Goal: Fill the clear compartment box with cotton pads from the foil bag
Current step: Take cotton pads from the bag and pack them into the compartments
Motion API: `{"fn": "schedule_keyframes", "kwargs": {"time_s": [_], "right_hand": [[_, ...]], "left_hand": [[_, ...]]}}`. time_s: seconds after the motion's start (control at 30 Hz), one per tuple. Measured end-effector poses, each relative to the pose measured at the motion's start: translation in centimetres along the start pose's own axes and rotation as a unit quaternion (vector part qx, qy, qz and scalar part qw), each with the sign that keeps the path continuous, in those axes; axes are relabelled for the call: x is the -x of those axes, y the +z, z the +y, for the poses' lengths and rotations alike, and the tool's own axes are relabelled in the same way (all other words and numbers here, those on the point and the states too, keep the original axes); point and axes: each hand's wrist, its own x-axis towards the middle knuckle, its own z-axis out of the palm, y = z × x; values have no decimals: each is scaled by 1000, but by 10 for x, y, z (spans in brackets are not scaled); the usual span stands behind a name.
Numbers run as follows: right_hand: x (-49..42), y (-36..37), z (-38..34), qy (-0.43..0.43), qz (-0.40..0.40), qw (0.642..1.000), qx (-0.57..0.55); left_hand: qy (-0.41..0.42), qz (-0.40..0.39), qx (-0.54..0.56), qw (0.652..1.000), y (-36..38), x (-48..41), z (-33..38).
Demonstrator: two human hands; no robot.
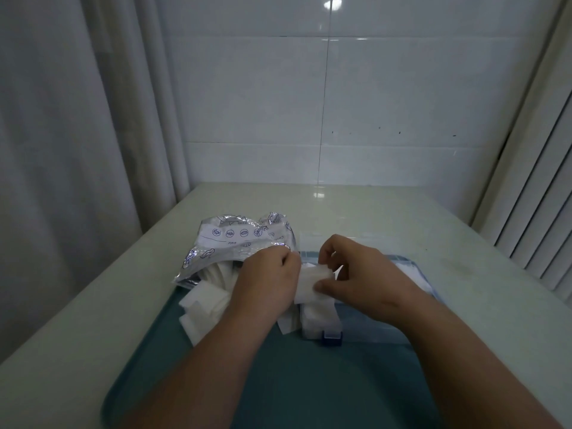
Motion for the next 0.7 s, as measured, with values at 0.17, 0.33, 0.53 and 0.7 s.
{"fn": "schedule_keyframes", "kwargs": {"time_s": [0.17, 0.33, 0.53, 0.7], "right_hand": [[-1, 0, 0, 4, -4, 1000, -4], [0, 1, 1, 0, -7, 1000, -2], [0, 0, 1, 6, -23, 999, -24], [2, 0, -2, -1, -14, 998, -56]], "left_hand": [[10, 0, 1, 1000, 1, -1, -1], [16, 1, -3, 1000, 1, -2, -2], [11, 1, -5, 1000, 1, -1, 0], [-3, -2, 41, 999, -1, 2, 3]]}}
